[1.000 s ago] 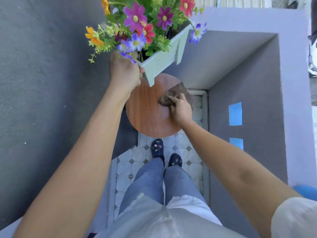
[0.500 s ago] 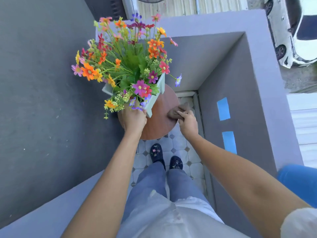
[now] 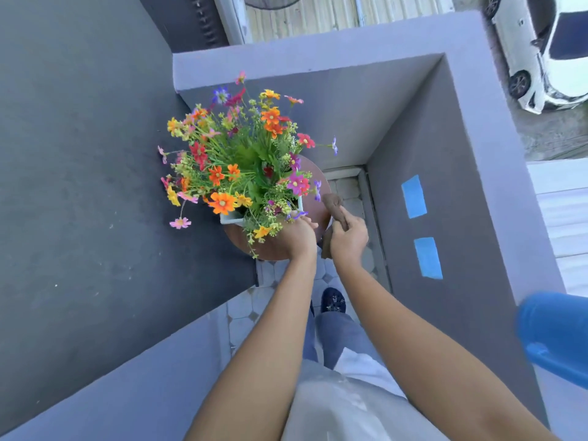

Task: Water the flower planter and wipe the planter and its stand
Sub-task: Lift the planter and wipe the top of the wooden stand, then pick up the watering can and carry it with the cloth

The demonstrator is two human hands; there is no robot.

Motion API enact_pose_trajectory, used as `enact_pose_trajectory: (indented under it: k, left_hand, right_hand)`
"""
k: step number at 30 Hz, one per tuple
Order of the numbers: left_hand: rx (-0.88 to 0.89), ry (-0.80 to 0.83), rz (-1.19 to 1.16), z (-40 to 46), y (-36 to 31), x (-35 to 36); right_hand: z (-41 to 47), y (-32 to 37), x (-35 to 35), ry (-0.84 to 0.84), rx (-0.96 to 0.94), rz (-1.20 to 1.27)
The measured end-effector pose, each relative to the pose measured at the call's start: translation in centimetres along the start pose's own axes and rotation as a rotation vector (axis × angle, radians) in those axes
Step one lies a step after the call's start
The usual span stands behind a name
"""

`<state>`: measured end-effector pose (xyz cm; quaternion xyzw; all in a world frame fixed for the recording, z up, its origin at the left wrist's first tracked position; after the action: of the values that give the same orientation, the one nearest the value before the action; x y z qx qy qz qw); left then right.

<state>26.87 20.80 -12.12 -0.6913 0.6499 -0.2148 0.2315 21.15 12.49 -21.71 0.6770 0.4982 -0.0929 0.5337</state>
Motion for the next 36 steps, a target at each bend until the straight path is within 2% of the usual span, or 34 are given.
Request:
enact_pose_trajectory:
  k: [9,15,20,22,27,31,33,36]
  left_hand:
    - [-0.063,-0.007,0.112,1.8,2.9,1.2]
    - [-0.157,-0.029,0.026,2.4,4.5,1.8]
    - [-0.014,-0.007,-0.07,1.5,4.9,2.9]
    - [0.043,0.016,-0.027,-0.6,5.7,3.9]
    - [0.24,0.257,0.178,-8.7,5.8,8.0]
    - [0.415,0.463,0.086,-18.4,4.7,11.8]
    - [0.411,0.596,0.023,-23.8,5.4,13.5]
    - [0.308,0.743,0.003,-30.3,8.2,16.2]
  right_hand:
    - [0.4,0.8,-0.6,0.039,-0.095,-0.071]
    - [0.9,0.6,-2.8,0.027,-0.124,-0.079]
    - [0.8,0.4,-8.0,-0.019,-0.136,-0.032]
    - [0.3,0.5,-11.4,-0.07,-0.175,-0.021]
    - [-2.0,1.2,-22.7,-0.204,-0.239,0.123]
    - [-5.3,1.8,-33.7,-0.361,-0.333,0.214]
    - [-7.1,1.3,-39.4,-0.465,-0.34,0.244]
    - [-9.2,-1.1,-46.8,-0.607,-0.312,0.296]
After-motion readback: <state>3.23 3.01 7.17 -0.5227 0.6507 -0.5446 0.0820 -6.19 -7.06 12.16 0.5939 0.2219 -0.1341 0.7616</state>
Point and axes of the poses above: each hand's wrist, its own z-axis towards the middle knuckle, its own x-axis out of the palm, y = z × x, the point moved 2 cm from there along z, towards the middle knuckle, and after that the axes turned 14 degrees about -z, right-handed, at the moved point
